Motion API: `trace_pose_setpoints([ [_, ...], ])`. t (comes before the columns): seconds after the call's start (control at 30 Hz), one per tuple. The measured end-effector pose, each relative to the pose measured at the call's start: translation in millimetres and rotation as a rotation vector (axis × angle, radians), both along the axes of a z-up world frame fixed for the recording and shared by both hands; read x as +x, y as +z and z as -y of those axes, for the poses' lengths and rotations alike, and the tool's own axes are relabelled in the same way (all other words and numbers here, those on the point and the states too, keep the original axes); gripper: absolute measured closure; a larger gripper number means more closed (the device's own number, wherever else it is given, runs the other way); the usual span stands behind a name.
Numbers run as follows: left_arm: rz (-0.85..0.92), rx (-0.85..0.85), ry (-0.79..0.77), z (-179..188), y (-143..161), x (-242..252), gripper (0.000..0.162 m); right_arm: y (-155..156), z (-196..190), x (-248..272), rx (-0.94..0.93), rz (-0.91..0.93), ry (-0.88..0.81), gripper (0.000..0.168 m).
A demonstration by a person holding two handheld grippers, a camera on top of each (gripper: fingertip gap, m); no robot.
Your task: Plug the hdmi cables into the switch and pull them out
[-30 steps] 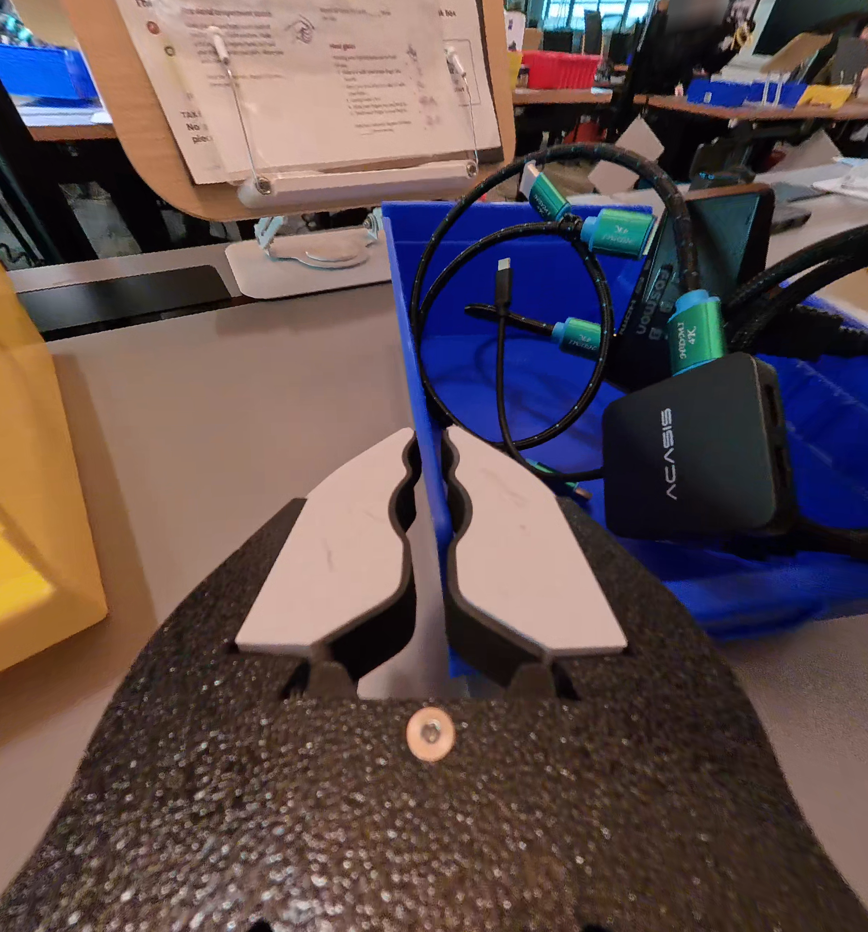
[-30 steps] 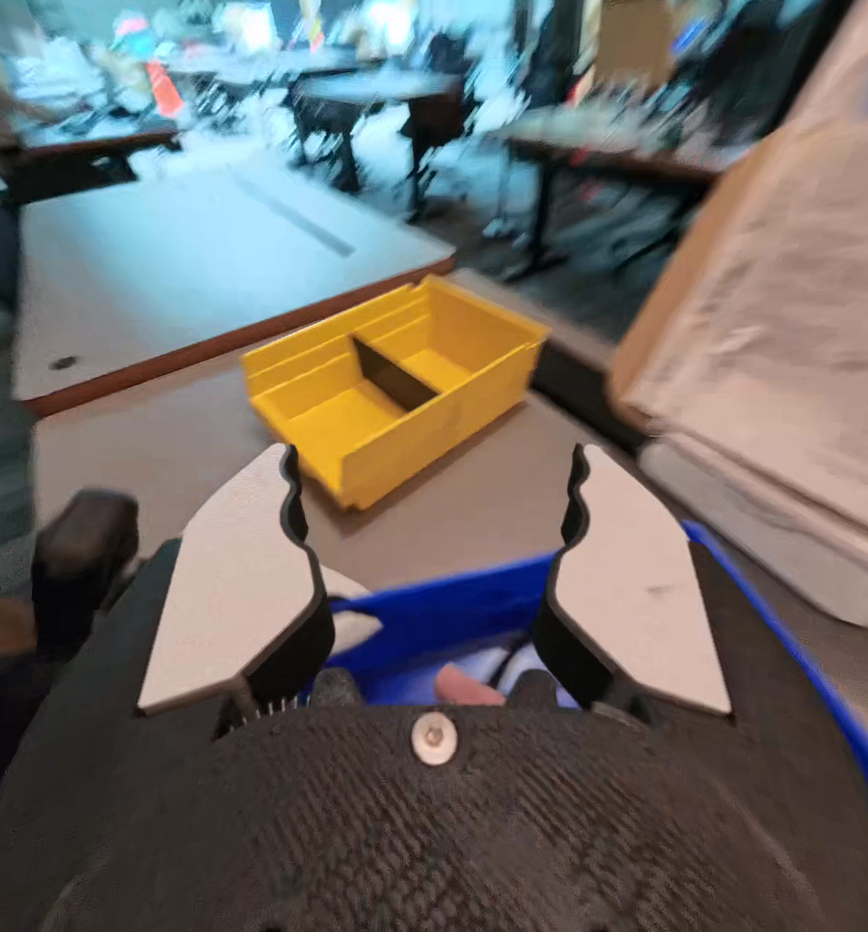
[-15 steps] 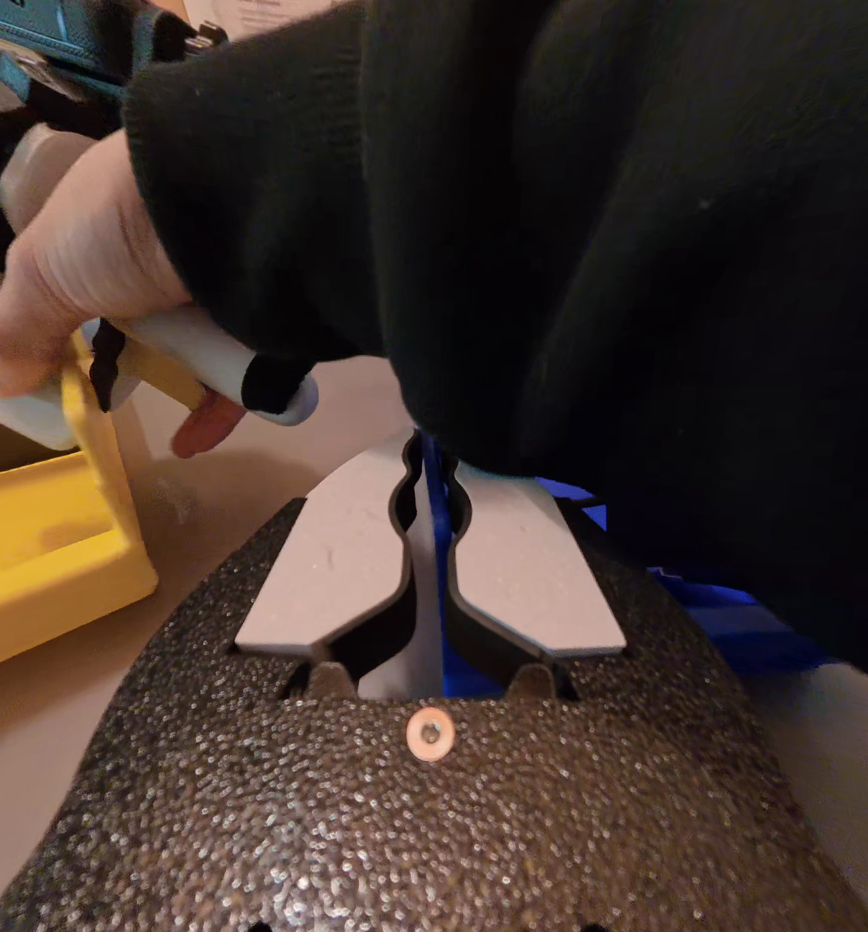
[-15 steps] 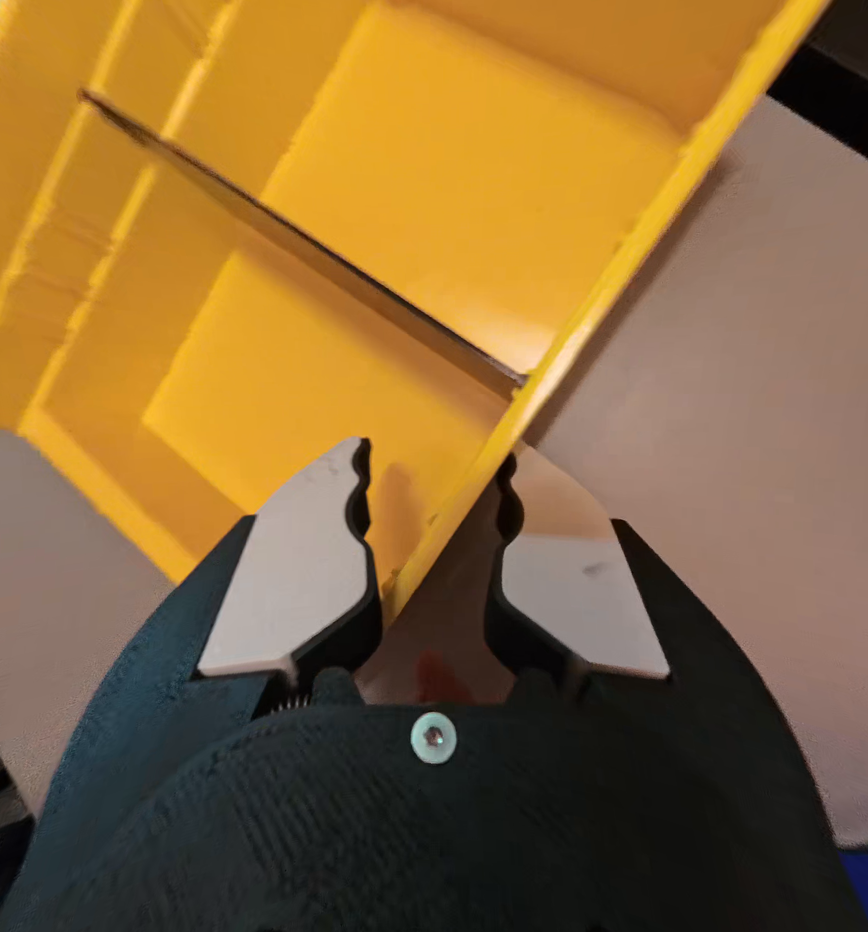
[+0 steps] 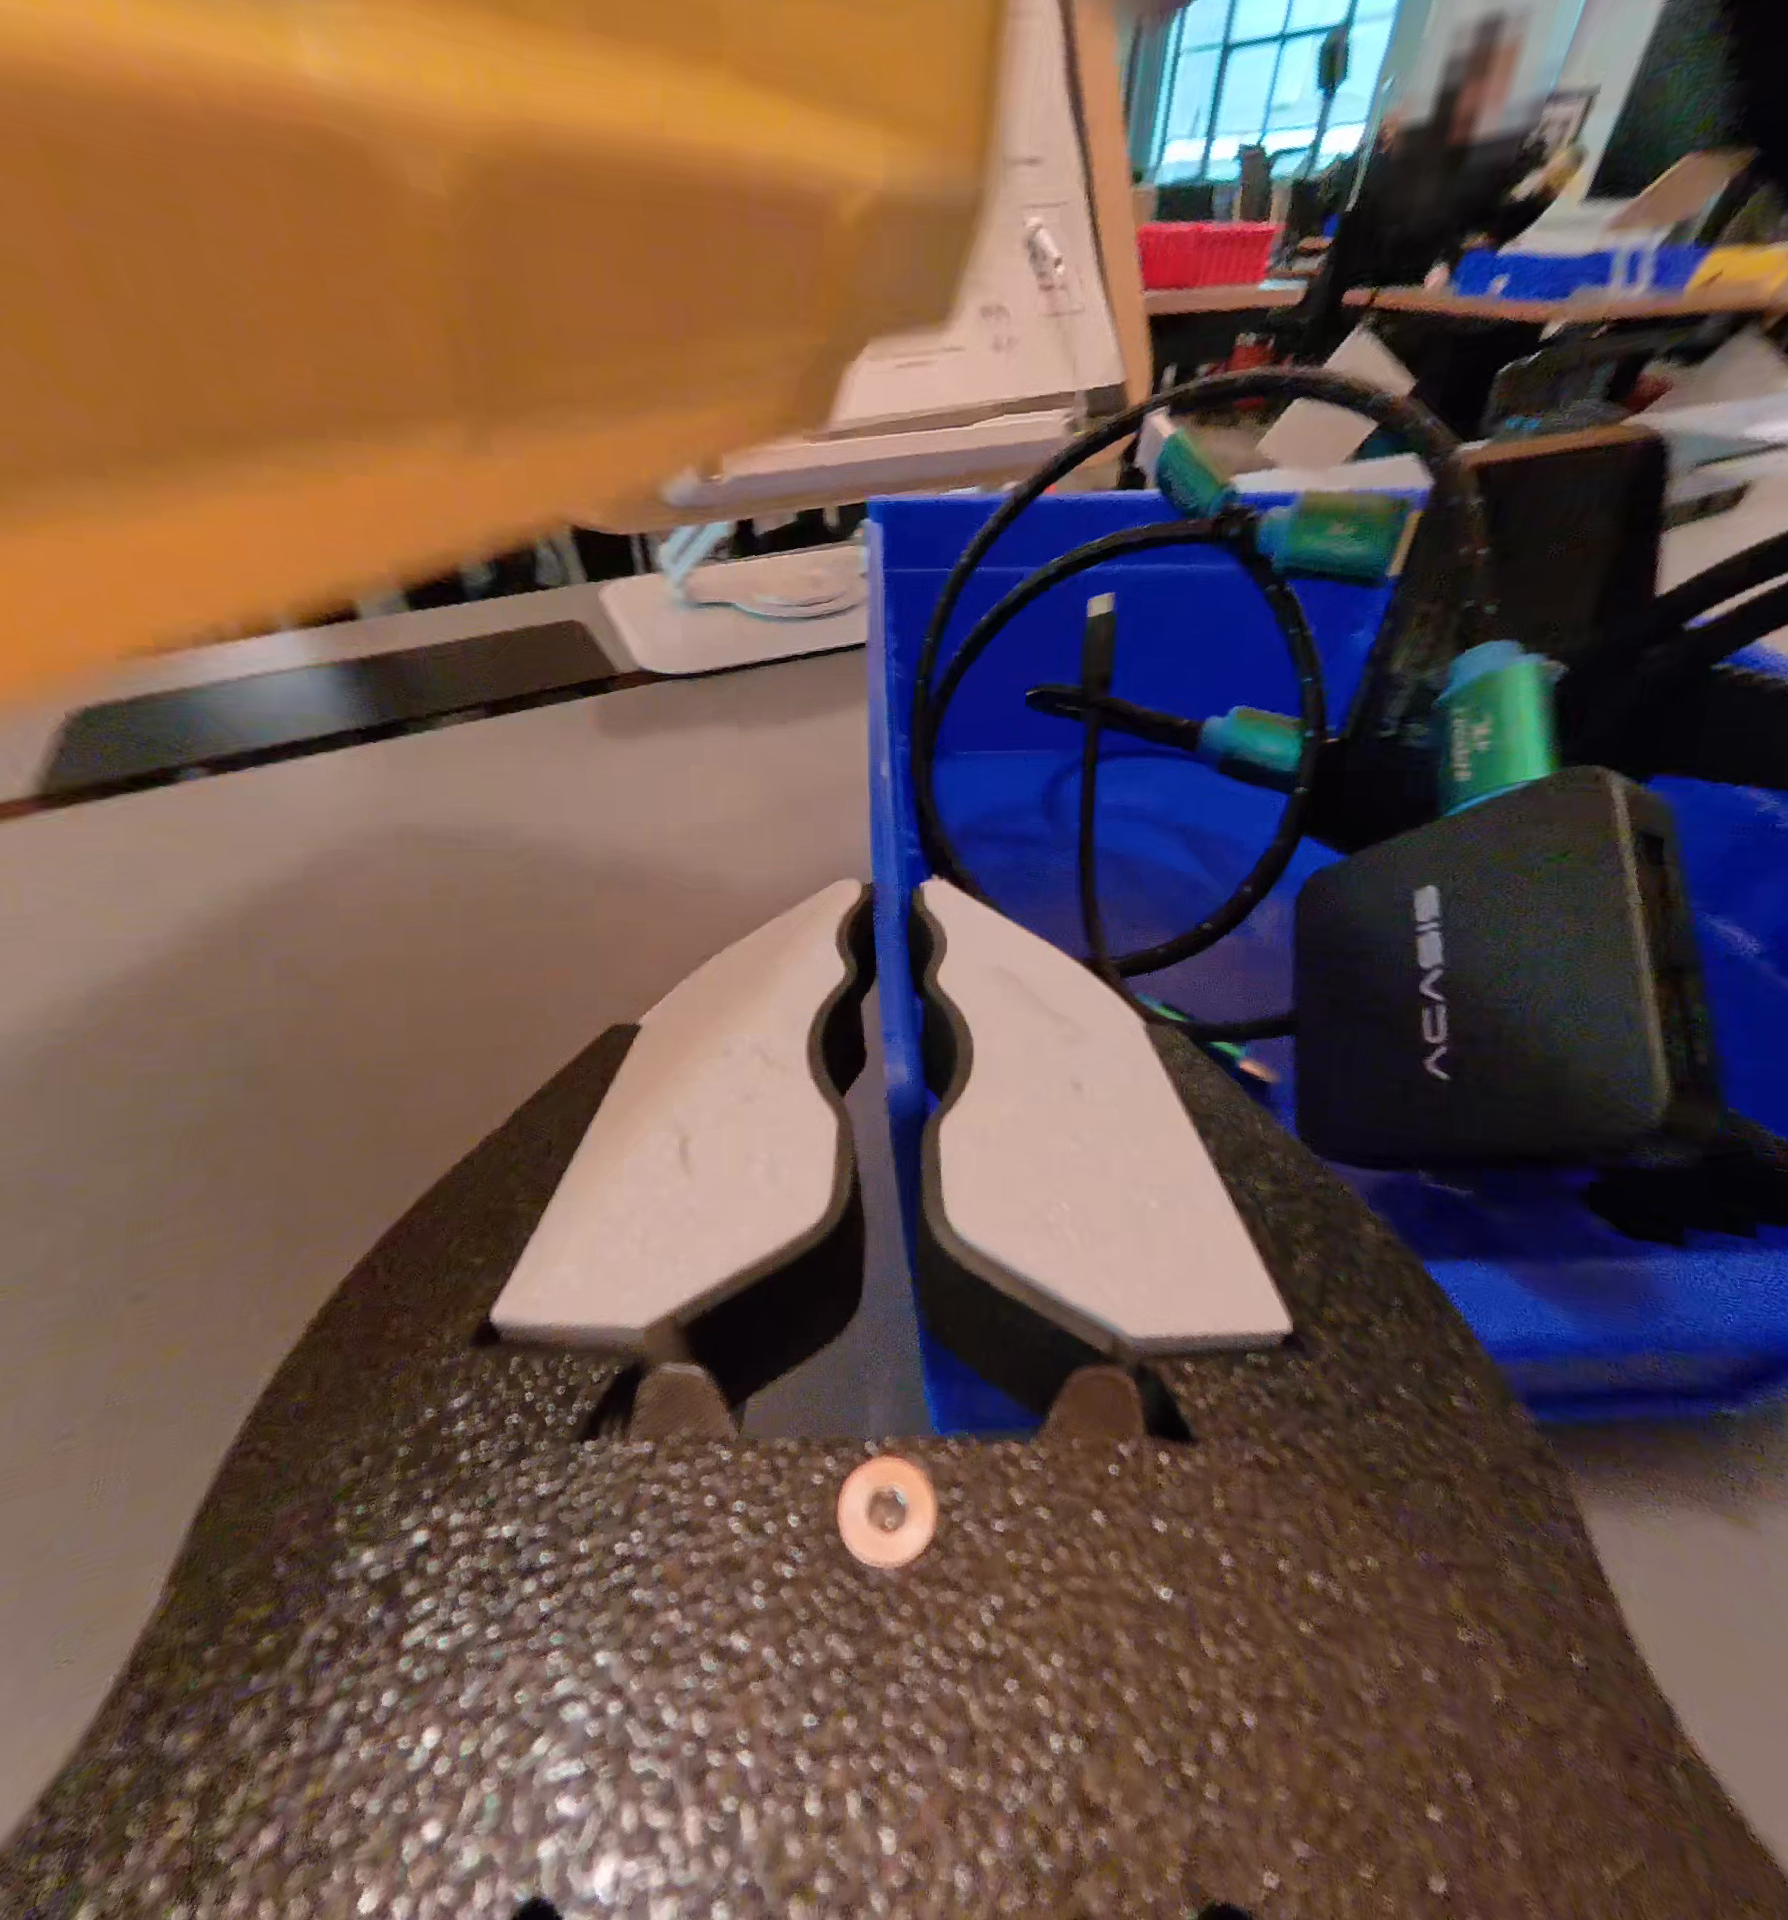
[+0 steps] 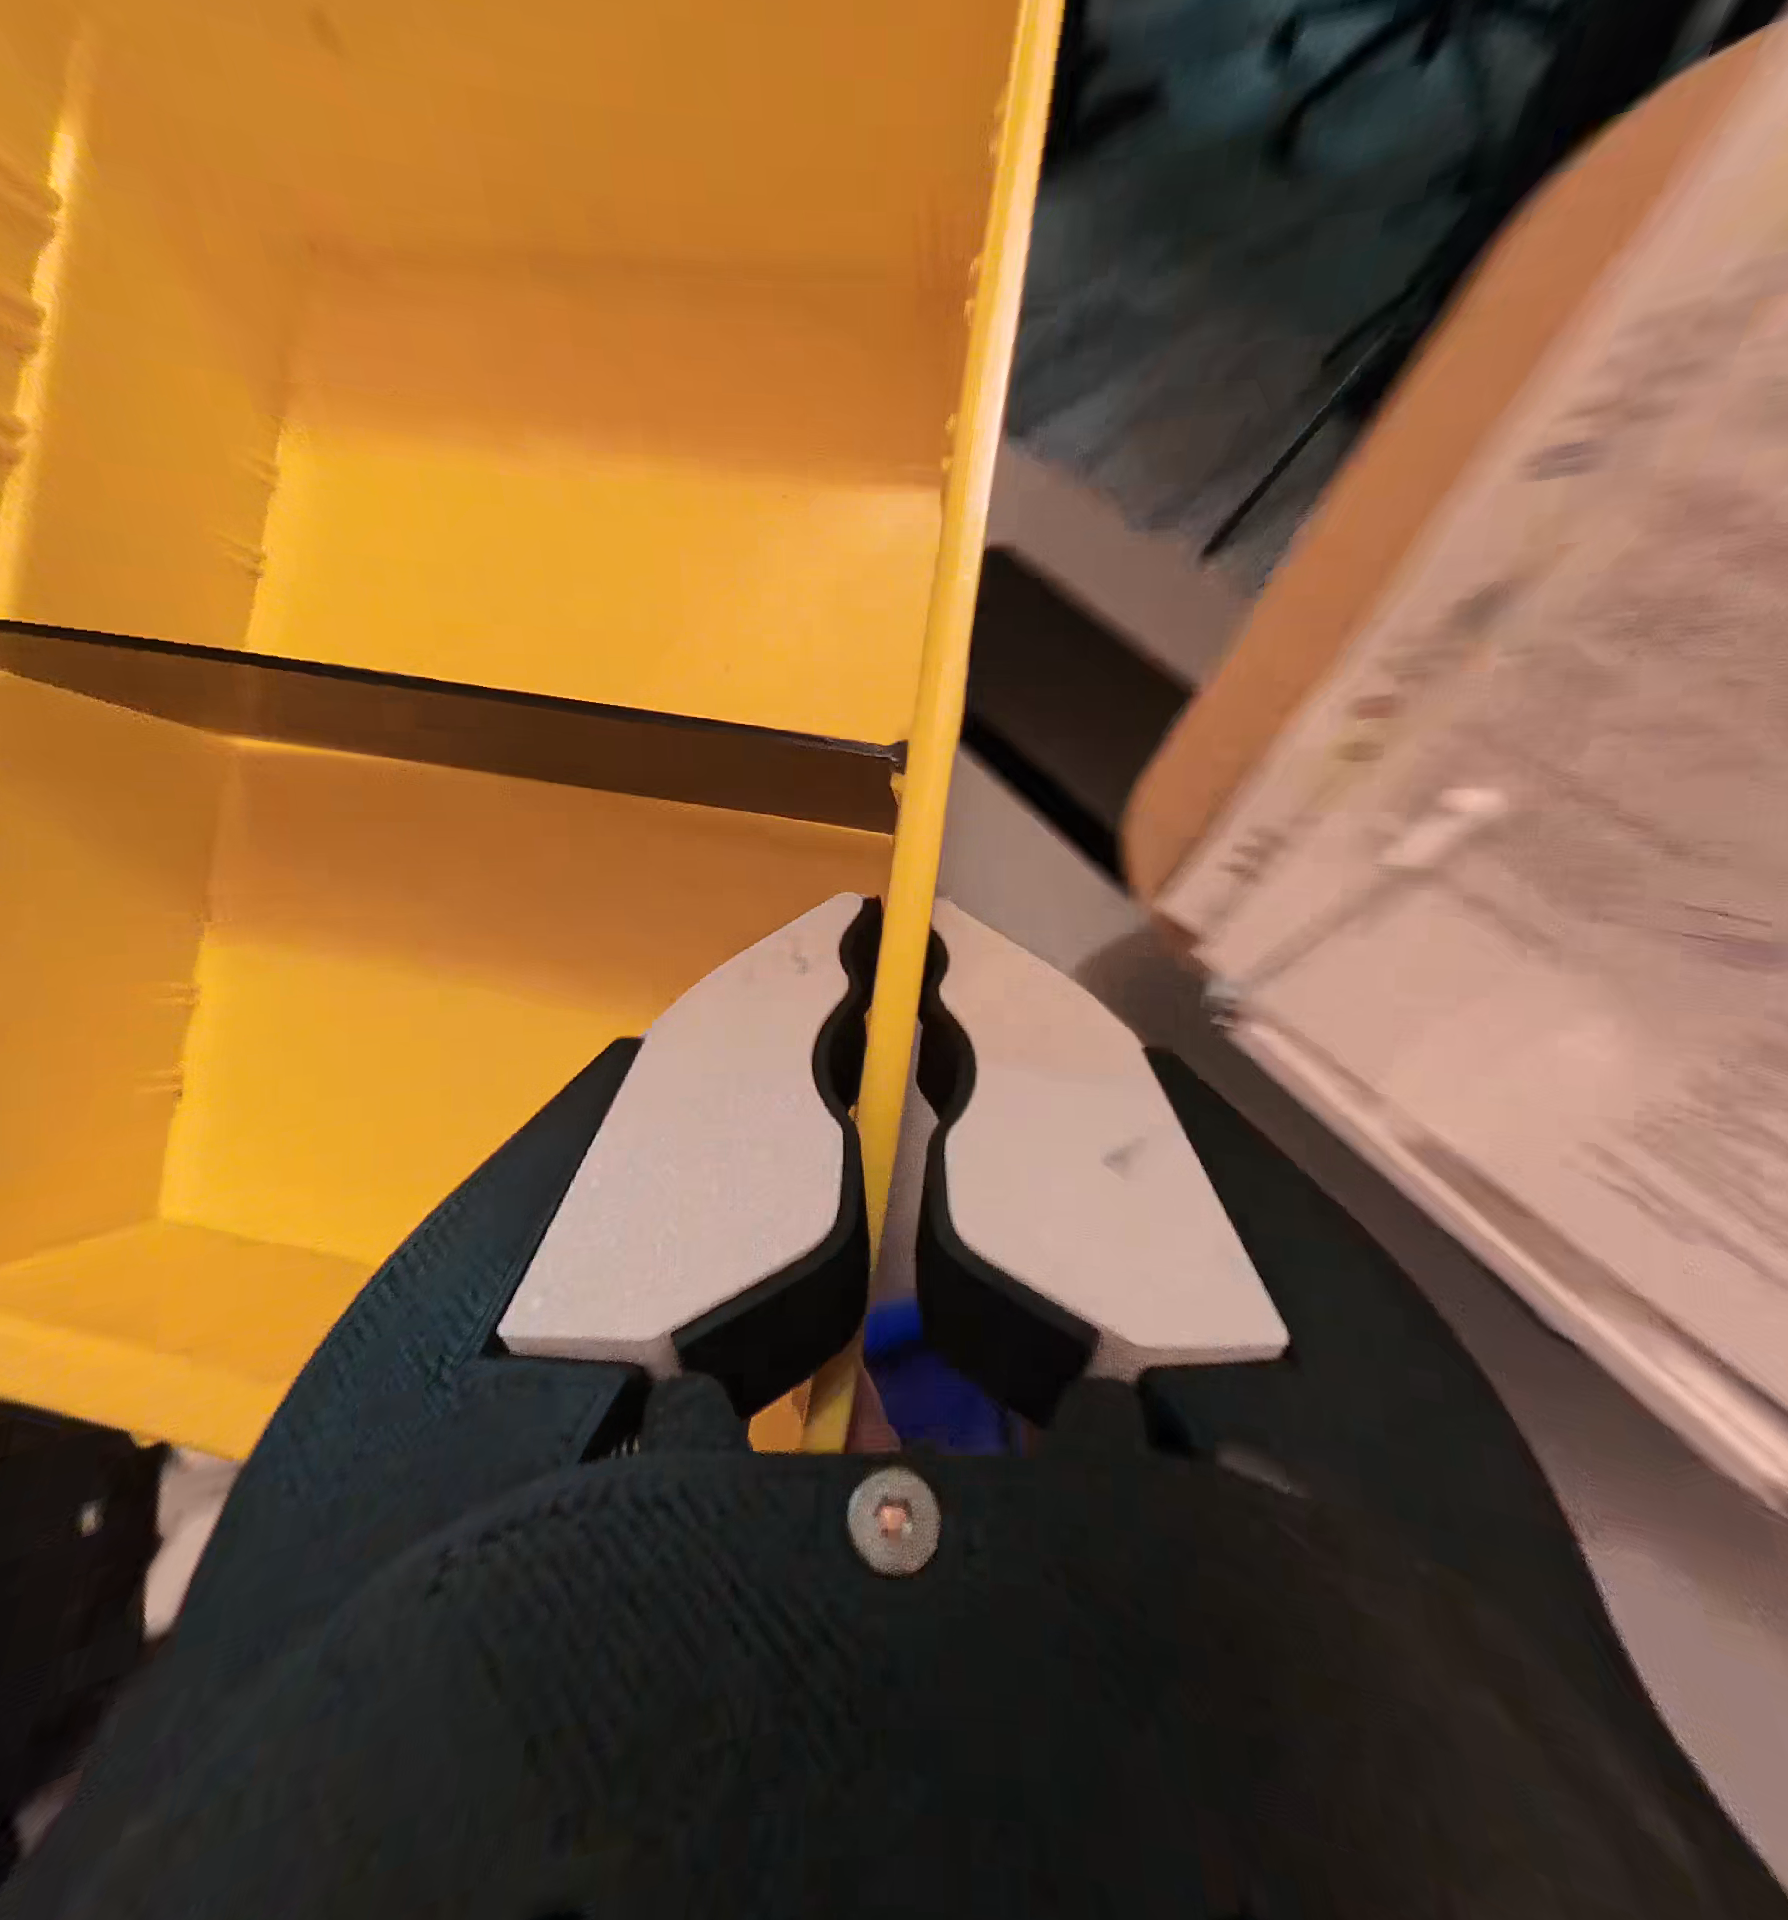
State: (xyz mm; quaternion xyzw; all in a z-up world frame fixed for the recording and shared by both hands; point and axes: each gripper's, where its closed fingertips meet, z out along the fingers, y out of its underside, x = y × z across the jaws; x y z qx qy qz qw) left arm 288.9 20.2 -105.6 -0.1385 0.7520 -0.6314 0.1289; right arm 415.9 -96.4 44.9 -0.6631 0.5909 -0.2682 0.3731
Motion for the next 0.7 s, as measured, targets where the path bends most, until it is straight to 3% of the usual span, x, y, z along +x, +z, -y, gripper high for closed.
trace_pose_setpoints([
  [0.03, 0.025, 0.018, 0.013, -5, 0, 8, 0.157, 20, 23, -17, 0.0, 0.038, -0.026, 0.164],
  [0.17, 0.045, 0.031, 0.093, -37, 0, 48, 0.154, 64, 125, -107, -0.015, 0.13, -0.193, 0.164],
  [0.27, 0.038, 0.029, 0.173, -72, 0, 84, 0.153, 55, 201, -190, -0.017, 0.127, -0.348, 0.164],
  [0.37, 0.0, 0.005, 0.299, -116, 0, 123, 0.152, 13, 263, -272, -0.001, 0.063, -0.483, 0.164],
  [0.5, -0.009, -0.016, 0.47, -171, 1, 168, 0.155, -72, 312, -359, 0.083, -0.093, -0.595, 0.163],
  [0.6, -0.024, -0.042, 0.519, -187, 0, 200, 0.157, -128, 332, -393, 0.138, -0.202, -0.647, 0.163],
  [0.7, -0.06, -0.081, 0.539, -191, 0, 227, 0.158, -164, 344, -396, 0.183, -0.263, -0.677, 0.16],
])
